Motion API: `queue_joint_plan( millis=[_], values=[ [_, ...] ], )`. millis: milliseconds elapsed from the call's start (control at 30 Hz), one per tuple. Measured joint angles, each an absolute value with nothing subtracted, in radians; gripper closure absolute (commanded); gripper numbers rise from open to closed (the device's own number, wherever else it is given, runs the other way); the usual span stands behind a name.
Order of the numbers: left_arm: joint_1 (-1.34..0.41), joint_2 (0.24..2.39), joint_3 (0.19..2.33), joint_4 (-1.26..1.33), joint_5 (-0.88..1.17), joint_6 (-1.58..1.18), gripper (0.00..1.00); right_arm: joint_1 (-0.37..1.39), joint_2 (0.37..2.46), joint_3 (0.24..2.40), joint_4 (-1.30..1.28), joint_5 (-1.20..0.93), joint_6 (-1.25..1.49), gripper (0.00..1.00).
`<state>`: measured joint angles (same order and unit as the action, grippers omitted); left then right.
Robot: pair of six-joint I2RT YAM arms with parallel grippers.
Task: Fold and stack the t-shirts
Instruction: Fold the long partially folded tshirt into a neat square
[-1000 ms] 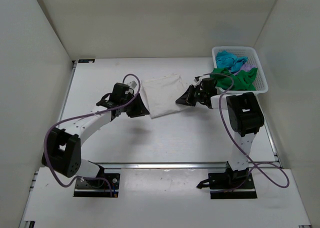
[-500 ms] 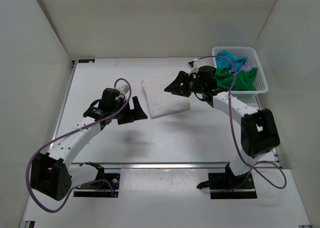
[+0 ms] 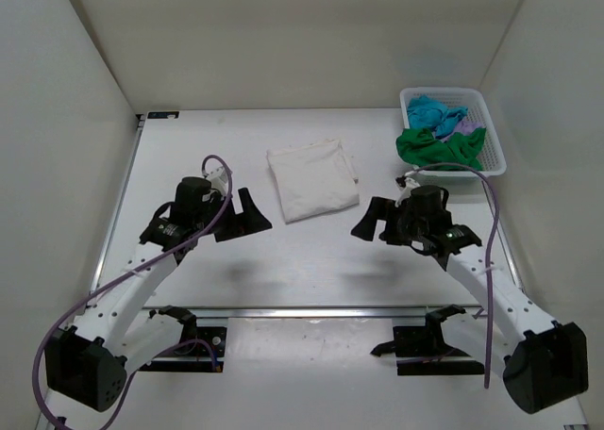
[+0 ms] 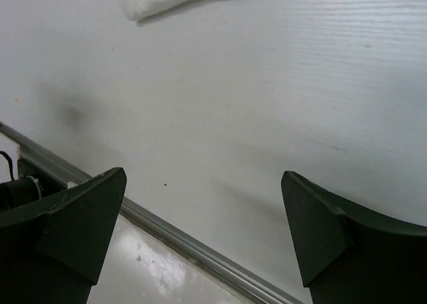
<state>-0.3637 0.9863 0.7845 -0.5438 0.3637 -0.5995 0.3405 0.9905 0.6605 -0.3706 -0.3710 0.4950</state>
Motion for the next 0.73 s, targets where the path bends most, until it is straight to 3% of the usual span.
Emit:
queue_joint_plan(
  millis=[200,733],
  values=[
    [-0.371,0.950,0.775,-0.515,0.385,-0.599,0.02,0.259,0.881,0.641,-0.460,-0.320,0.472,0.01],
    [-0.403,0.952,0.773,-0.425,0.453,-0.590,0.01,0.174,0.883,0.641,-0.522,-0.292,0.456,0.01]
  ],
)
